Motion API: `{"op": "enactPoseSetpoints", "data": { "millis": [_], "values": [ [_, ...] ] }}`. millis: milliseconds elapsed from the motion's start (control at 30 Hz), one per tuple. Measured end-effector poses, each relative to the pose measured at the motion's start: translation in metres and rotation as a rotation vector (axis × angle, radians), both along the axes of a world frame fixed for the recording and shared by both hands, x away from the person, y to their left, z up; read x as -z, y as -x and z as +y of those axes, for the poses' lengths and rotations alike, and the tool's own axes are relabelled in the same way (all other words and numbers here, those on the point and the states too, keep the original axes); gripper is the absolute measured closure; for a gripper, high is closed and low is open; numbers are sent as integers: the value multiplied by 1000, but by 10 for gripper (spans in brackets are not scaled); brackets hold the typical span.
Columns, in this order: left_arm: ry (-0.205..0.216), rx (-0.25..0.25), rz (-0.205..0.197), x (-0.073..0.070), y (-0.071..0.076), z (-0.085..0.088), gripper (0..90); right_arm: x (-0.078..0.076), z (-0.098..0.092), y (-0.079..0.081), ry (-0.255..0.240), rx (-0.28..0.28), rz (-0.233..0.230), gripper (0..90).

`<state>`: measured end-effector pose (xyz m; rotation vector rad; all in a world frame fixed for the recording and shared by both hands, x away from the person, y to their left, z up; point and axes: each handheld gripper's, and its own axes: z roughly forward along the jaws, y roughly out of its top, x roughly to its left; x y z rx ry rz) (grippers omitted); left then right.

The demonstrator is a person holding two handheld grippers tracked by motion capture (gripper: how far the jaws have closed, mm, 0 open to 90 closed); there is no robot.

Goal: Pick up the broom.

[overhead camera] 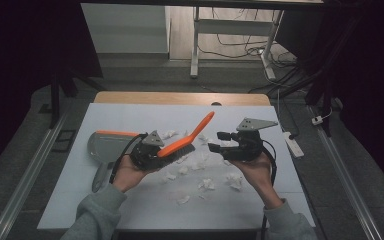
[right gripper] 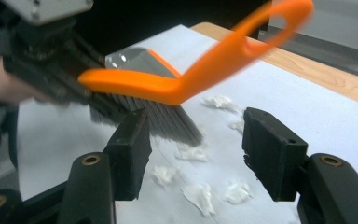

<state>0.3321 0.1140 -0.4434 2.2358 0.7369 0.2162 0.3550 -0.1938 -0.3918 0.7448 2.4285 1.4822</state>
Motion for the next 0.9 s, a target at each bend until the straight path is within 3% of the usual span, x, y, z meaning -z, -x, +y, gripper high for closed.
{"op": "enactPoseSetpoints", "data": {
  "millis": [133, 567, 700, 800, 900],
  "values": [
    [-70, 35, 3, -5, -2, -7, 784, -5, 1, 2, 37, -38, -24, 405],
    [-189, 148, 44, -4, -4, -32, 784, -1, 21, 2, 159, -138, -41, 340],
    [-207, 177, 36, -4, -2, -38, 785, 3, 28, 0, 235, -169, -39, 323],
    [-243, 222, 15, -4, 4, -46, 784, 8, 32, -1, 276, -204, -26, 323],
    [-243, 242, 8, -6, 8, -50, 784, 13, 37, -1, 315, -254, -6, 333]
  ]
}}
